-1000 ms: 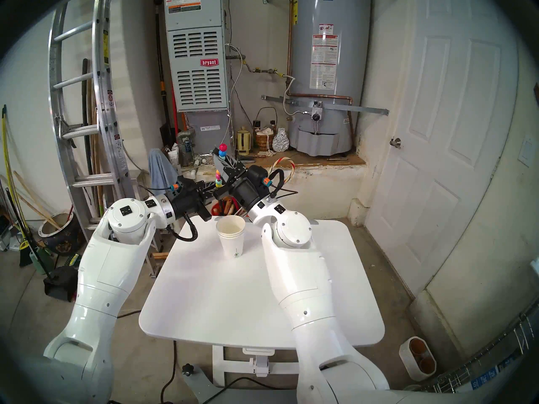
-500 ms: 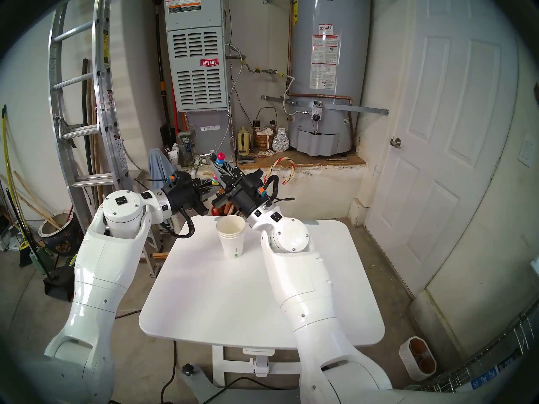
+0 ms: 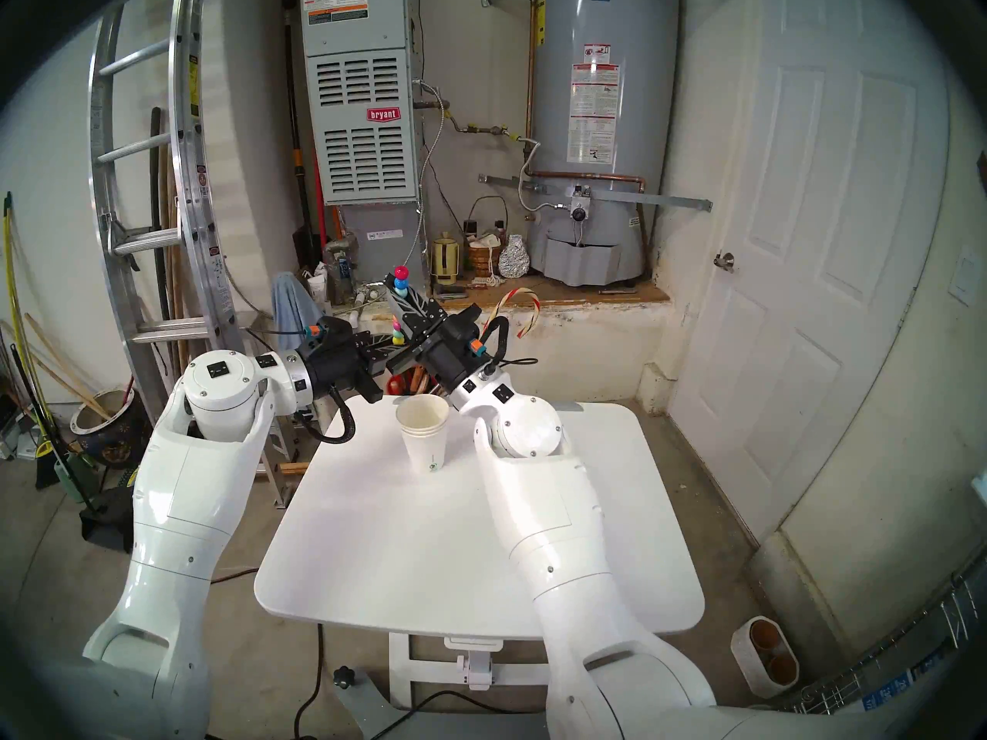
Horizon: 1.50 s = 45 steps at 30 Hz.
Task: Switch the marker to another color
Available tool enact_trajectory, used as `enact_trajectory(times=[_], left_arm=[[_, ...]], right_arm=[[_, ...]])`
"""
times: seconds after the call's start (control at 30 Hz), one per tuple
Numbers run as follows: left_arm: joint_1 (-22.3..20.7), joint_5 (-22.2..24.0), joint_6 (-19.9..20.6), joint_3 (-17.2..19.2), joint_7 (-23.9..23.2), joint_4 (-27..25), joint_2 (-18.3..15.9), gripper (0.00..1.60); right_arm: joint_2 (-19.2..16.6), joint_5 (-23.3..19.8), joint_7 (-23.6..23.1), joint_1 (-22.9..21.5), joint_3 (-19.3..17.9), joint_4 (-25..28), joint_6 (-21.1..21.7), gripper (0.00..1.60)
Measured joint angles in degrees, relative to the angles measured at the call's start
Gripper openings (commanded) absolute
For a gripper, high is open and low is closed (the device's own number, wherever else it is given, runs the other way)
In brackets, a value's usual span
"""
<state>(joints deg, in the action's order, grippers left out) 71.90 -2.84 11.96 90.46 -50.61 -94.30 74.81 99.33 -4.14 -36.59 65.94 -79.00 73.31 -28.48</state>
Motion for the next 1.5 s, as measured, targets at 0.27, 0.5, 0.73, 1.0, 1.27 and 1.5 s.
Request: enact_trajectory(times=[0.27, 0.5, 0.73, 1.0, 1.27, 1.5], left_arm=[[1.1, -0.2, -0.5, 0.7, -0.6, -0.8, 0.4, 0.0], [1.3, -0.7, -1.3, 1.0, 0.3, -1.6, 1.0, 1.6], [0.9, -0.4, -3.3, 1.7, 1.3, -2.2, 1.8, 1.6], [1.0, 1.0, -5.3, 4.5, 1.2, -2.6, 1.6, 1.6], [2.3, 1.5, -6.9, 7.9, 1.2, -1.9, 0.2, 1.6], [4.9, 4.5, -9.2, 14.0, 2.6, -1.7, 0.5, 1.6]], right_arm=[[0.1, 0.1, 0.2, -0.2, 0.0, -0.4, 0.1, 0.0], [-0.1, 0.2, 0.2, 0.1, 0.0, -0.7, 0.9, 0.0], [-0.4, -0.5, 0.4, 0.7, -0.5, -0.9, 2.3, 0.0], [-0.3, -1.1, 0.9, 0.0, -2.1, -1.2, 3.3, 0.0], [0.0, -2.3, 2.0, -1.5, -4.4, -0.3, 3.1, 0.0], [0.1, -6.3, 2.5, -2.8, -8.1, 2.3, 6.2, 0.0]])
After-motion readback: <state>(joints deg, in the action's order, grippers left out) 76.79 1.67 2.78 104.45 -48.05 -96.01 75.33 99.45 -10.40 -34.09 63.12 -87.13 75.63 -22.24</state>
